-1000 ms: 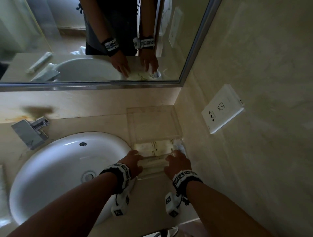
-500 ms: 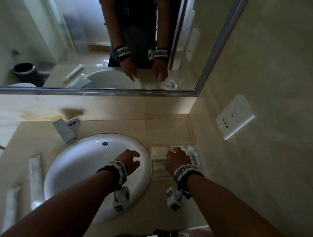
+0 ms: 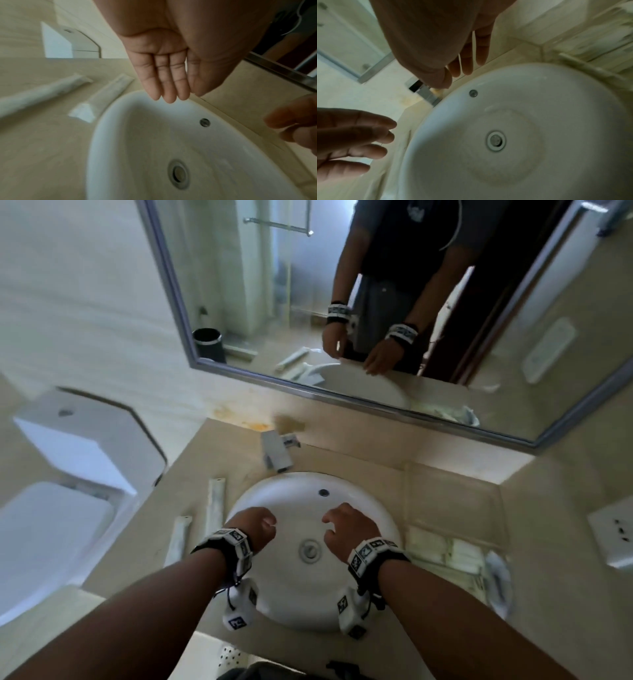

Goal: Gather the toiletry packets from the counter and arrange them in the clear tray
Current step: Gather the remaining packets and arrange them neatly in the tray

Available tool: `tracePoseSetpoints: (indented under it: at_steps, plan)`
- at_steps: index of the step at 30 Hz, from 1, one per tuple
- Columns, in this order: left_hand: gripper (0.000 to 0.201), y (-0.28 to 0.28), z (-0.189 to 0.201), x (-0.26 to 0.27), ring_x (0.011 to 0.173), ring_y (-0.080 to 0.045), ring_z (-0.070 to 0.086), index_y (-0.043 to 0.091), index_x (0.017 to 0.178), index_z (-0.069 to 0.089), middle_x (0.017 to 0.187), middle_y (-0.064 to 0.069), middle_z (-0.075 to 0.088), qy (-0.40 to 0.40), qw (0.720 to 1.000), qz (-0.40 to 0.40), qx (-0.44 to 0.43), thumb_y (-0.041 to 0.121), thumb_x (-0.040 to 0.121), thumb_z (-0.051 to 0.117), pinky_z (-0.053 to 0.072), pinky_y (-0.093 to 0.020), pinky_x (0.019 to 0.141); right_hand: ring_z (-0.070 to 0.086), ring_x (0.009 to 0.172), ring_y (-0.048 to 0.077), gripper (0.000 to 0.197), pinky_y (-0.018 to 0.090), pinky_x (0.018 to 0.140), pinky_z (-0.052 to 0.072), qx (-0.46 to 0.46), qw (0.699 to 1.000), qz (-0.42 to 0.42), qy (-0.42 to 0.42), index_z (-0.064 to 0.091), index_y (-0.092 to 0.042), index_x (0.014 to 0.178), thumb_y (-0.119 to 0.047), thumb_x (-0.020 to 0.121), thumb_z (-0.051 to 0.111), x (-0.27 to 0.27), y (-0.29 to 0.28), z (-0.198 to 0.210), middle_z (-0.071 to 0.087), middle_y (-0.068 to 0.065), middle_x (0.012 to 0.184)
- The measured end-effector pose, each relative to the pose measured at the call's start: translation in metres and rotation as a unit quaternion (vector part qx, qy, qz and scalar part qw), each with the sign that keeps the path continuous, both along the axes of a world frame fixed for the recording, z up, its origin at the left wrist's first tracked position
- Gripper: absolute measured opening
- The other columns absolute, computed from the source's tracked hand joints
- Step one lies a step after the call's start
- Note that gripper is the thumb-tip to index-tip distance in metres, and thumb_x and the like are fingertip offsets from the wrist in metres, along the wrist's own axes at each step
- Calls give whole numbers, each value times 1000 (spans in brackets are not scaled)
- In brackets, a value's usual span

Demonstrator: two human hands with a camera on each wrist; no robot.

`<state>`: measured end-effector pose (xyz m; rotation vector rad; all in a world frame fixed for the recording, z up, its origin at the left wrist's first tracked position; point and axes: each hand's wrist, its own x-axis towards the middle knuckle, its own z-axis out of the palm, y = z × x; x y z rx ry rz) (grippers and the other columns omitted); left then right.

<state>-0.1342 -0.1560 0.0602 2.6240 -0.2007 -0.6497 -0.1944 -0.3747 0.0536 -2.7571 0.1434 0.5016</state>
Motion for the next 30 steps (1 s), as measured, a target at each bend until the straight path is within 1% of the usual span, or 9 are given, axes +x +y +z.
tracePoseSetpoints:
  at_steps: [2,4,6,9,12,16,19,24,30]
  plan:
    - [27,31,-1,1,110,-24,62,20,108,72,116,-2,70,2,1000,17,4,22,88,53,48,-27,92,52,118,23,37,37,95,45,-9,999,42,13,55,-32,125,-35,91,42,12,30,1,47,-2,136]
    - [26,61,-3,2,109,-24,63,19,107,71,115,-2,70,8,999,38,13,22,88,53,49,-28,92,52,119,25,37,38,96,44,-17,997,71,22,55,-31,126,-35,91,42,22,59,2,47,-1,134]
    - [24,92,-7,3,109,-23,63,21,105,71,114,-2,70,15,998,63,9,22,87,56,49,-29,94,54,116,27,37,40,95,46,-21,996,88,25,56,-30,124,-36,90,44,32,86,2,48,1,132]
    - [21,135,-12,5,108,-23,63,19,101,71,113,-3,70,17,995,99,13,22,86,56,48,-28,93,55,113,28,36,40,94,46,-28,993,111,22,58,-27,122,-35,89,46,43,123,-2,50,3,129]
    - [22,171,-16,7,108,-25,63,16,102,71,112,-4,70,18,992,125,23,23,88,56,48,-28,92,54,114,28,35,39,94,46,-38,991,127,22,57,-26,124,-33,90,46,52,154,-8,49,4,129]
    - [23,210,-24,14,111,-22,61,21,106,68,117,-1,67,20,986,159,40,23,88,54,47,-28,93,52,118,26,38,38,99,44,-38,989,138,43,55,-29,127,-30,90,46,64,186,-17,48,3,130]
    - [26,222,-30,18,109,-20,61,22,109,68,117,0,67,39,986,158,46,22,87,54,48,-29,93,52,118,26,38,38,100,45,-40,988,139,55,55,-28,127,-30,90,45,69,199,-26,48,4,130]
    - [27,227,-51,22,108,-21,62,21,112,66,116,0,67,66,989,119,53,26,87,57,49,-30,93,53,118,26,38,39,98,46,-39,989,124,77,54,-27,128,-32,92,45,75,213,-47,49,4,131]
    - [26,227,-68,35,107,-21,61,22,112,65,114,-1,67,78,991,91,53,30,88,57,48,-30,91,53,118,30,46,41,95,47,-30,990,99,95,46,-27,136,-39,92,47,92,225,-64,47,7,133]
